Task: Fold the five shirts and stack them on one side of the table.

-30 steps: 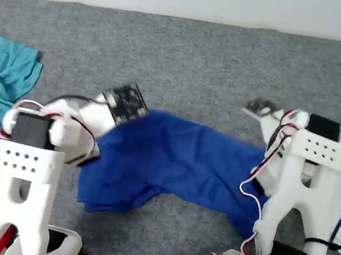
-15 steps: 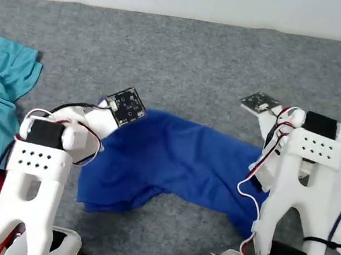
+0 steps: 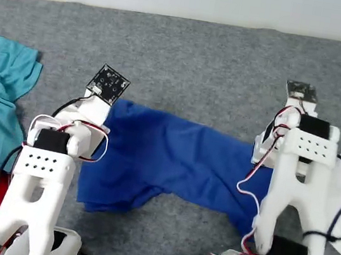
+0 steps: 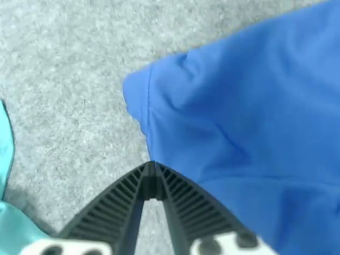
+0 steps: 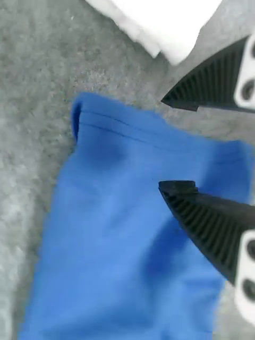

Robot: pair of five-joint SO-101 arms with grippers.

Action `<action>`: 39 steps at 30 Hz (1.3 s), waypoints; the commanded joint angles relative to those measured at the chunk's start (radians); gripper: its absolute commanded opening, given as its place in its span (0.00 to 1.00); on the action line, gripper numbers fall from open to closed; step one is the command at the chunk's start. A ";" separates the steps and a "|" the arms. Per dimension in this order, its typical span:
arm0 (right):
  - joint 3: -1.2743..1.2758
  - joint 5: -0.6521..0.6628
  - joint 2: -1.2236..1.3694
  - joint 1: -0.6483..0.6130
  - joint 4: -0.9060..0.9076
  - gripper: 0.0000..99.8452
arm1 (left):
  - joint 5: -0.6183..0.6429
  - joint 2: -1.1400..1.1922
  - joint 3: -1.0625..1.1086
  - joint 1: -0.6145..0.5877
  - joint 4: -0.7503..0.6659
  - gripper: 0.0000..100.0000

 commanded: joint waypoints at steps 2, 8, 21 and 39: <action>-0.009 -0.054 0.130 -0.008 -0.116 0.23 | 0.009 -0.028 -0.025 -0.005 -0.035 0.00; -0.086 -0.054 0.266 -0.002 -0.151 0.23 | 0.009 -0.020 -0.035 -0.005 -0.061 0.00; -0.318 -0.048 0.392 -0.007 -0.153 0.19 | 0.015 -0.018 -0.030 -0.003 -0.068 0.00; -0.582 -0.046 0.504 -0.008 -0.143 0.01 | 0.009 -0.017 0.024 -0.003 -0.121 0.00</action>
